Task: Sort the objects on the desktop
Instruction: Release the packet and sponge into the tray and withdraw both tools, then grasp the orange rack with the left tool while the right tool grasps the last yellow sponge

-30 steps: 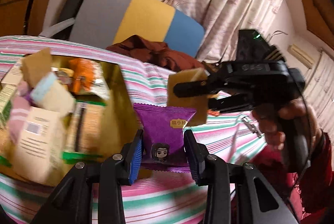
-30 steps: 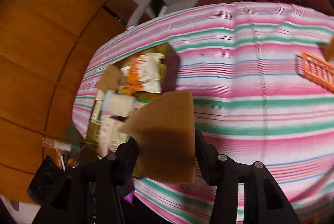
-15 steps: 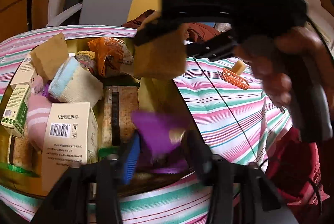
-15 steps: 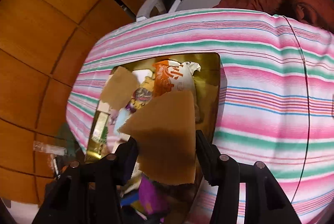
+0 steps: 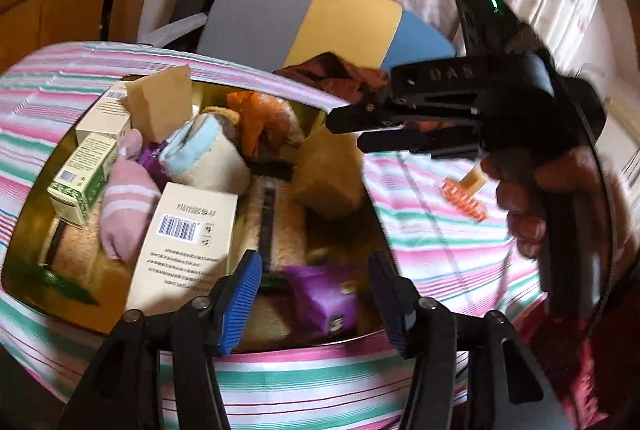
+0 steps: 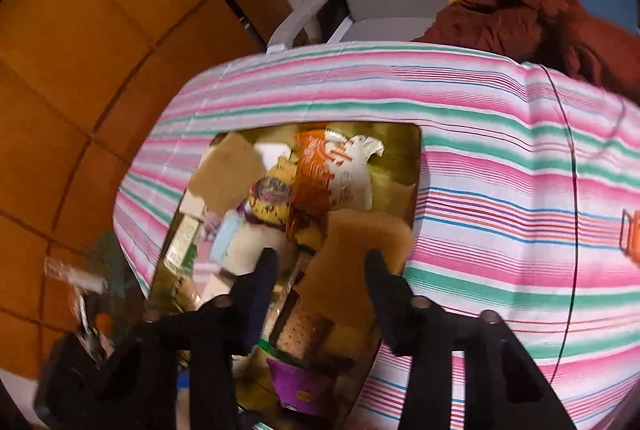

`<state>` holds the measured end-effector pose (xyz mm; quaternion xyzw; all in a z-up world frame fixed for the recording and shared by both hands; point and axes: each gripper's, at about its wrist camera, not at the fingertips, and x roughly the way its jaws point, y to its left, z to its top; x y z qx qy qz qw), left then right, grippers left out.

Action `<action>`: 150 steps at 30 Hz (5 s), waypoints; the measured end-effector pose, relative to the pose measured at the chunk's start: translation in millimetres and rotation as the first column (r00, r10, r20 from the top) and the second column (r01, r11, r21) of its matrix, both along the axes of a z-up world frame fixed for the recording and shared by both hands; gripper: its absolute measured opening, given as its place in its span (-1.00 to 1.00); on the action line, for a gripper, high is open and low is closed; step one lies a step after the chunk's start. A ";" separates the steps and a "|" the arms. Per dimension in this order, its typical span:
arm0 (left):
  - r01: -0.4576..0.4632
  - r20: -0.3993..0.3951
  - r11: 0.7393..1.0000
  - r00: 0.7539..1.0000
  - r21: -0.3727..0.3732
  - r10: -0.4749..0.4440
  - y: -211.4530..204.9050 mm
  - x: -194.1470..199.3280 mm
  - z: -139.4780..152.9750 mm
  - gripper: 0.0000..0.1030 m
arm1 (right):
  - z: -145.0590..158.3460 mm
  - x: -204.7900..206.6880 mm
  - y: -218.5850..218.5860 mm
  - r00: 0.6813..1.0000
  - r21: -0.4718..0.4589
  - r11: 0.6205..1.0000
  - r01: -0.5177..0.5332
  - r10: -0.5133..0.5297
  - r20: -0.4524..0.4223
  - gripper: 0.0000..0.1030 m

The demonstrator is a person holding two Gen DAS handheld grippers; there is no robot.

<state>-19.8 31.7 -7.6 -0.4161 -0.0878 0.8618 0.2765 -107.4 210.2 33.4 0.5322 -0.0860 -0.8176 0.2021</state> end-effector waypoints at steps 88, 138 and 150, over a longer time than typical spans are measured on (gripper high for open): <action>0.321 0.085 0.931 0.947 -0.171 -0.311 290.2 -52.2 -1.7 0.24 | -45.3 -16.3 452.3 0.696 0.210 0.684 0.699 -0.718 0.023 0.90; 0.230 0.174 0.970 0.961 -0.075 -0.214 233.9 -65.5 -44.3 0.03 | -57.1 -10.4 389.4 0.903 0.233 0.884 0.405 -0.426 0.047 0.15; 0.224 0.132 0.973 0.964 0.057 -0.230 195.4 -39.8 -25.0 0.01 | -64.8 -17.0 389.4 0.895 0.211 0.881 0.424 -0.444 0.054 0.15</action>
